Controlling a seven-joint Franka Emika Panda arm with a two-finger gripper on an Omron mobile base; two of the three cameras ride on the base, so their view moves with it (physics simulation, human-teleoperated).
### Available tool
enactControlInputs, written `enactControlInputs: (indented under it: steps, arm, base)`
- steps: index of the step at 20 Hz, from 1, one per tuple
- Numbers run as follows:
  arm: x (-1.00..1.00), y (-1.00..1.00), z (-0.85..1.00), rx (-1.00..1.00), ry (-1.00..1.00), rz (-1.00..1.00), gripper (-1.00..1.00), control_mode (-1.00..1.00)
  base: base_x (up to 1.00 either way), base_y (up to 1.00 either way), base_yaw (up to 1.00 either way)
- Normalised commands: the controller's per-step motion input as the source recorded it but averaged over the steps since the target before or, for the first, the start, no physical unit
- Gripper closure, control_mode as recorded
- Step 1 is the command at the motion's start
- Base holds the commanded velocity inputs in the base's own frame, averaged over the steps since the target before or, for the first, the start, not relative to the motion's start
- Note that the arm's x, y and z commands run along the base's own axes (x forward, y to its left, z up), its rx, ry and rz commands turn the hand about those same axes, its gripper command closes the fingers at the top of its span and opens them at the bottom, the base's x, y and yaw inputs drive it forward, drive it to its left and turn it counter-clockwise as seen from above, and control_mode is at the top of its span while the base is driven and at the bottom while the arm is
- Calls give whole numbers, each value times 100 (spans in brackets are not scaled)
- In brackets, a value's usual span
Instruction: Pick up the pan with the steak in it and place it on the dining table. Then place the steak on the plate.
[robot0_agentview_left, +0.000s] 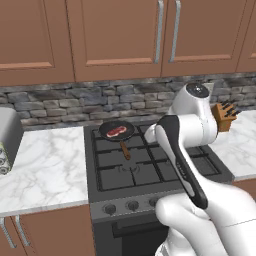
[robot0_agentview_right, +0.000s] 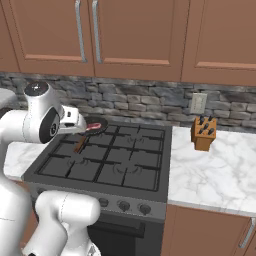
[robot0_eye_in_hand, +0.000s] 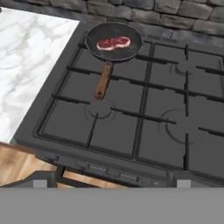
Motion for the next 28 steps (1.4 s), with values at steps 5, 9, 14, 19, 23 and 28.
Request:
enactControlInputs:
  steps: [5,9,14,19,23,28]
  arm:
    - [41,22,-22,0,0,-2,-100,-100]
    - [38,15,-25,0,0,-5,-100,-100]
    - [39,14,-32,1,0,-6,-100,-100]
    - [37,12,-39,5,1,-7,-100,-100]
    - [40,8,-40,6,2,-6,-100,-100]
    - [46,8,-38,6,2,-6,-100,-100]
  base:
    - [0,0,0]
    - [0,0,0]
    - [0,0,0]
    - [0,0,0]
    - [0,0,0]
    - [0,0,0]
